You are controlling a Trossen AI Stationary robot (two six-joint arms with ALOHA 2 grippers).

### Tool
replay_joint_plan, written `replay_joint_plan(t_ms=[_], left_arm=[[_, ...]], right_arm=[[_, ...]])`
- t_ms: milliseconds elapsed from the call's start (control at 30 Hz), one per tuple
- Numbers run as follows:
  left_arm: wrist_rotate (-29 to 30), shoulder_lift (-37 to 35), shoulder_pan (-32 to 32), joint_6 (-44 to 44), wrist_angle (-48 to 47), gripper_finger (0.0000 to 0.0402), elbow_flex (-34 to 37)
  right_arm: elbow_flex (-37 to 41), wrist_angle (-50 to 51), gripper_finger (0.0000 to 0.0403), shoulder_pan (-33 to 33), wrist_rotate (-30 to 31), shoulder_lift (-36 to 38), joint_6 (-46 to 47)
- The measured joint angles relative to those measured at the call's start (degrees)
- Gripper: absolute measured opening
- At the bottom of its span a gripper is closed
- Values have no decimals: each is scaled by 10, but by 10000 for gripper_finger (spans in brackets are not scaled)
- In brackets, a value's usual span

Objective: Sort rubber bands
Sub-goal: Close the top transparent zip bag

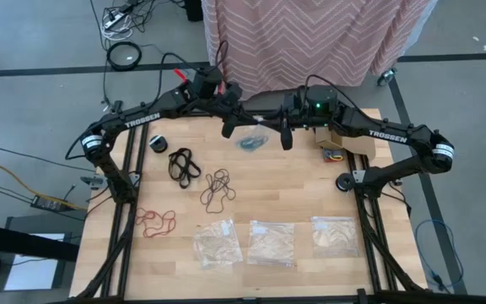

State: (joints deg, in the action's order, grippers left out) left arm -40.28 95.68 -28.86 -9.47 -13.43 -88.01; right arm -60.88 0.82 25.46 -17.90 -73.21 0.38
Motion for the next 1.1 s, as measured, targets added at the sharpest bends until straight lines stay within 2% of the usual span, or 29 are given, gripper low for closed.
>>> replay_joint_plan(t_ms=[67,400,933,1100], left_arm=[[0,0,0,-1,3,0,0],[9,1,-1,0,4,7,0],[0,1,-8,1,3,116,0],[6,1,-8,0,11,136,0]], right_arm=[[0,0,14,0,-3,0,0],[0,4,1,9,-19,0,45],[0,25,0,25,-60,1,51],[0,25,0,25,-74,1,51]])
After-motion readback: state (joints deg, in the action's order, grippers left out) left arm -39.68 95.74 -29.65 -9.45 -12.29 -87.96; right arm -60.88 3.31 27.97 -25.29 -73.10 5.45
